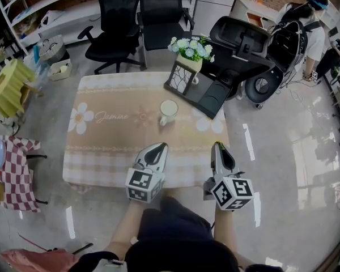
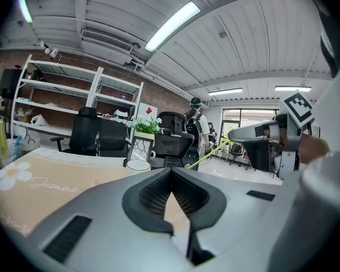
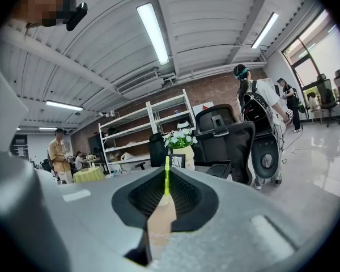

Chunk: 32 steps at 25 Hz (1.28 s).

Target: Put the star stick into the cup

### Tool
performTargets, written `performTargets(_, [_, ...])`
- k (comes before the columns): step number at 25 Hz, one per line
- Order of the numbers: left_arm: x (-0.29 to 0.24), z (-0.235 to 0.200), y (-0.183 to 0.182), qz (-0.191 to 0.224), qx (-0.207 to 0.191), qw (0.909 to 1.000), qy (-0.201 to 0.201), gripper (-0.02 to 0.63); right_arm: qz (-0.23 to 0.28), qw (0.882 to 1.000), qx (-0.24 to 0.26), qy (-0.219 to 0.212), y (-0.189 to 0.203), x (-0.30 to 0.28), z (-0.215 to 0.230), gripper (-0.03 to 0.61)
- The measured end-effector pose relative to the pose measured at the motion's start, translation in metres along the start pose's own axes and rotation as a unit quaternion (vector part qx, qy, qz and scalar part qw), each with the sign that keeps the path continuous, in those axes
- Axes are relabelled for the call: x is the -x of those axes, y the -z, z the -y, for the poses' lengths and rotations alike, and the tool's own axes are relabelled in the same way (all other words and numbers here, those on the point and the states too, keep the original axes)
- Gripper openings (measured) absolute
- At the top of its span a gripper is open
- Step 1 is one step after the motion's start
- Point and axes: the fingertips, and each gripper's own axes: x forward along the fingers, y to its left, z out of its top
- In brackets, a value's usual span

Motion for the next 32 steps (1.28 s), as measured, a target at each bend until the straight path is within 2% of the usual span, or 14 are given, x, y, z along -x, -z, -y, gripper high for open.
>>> performTargets(18, [-0.041, -0.019, -0.026, -0.006, 0.000, 0.9999, -0.013, 0.009, 0.000, 1.000, 0.012, -0.011, -0.029, -0.047, 0.014, 0.020])
performTargets(26, [-0.040, -0.033, -0.045, 0.001, 0.004, 0.9992, -0.039, 0.009, 0.007, 0.999, 0.011, -0.036, -0.049, -0.065, 0.004, 0.020])
performTargets(32, [-0.041, -0.050, -0.042, 0.003, 0.004, 0.9981, -0.062, 0.009, 0.002, 0.998, 0.012, -0.058, -0.045, -0.082, -0.002, 0.020])
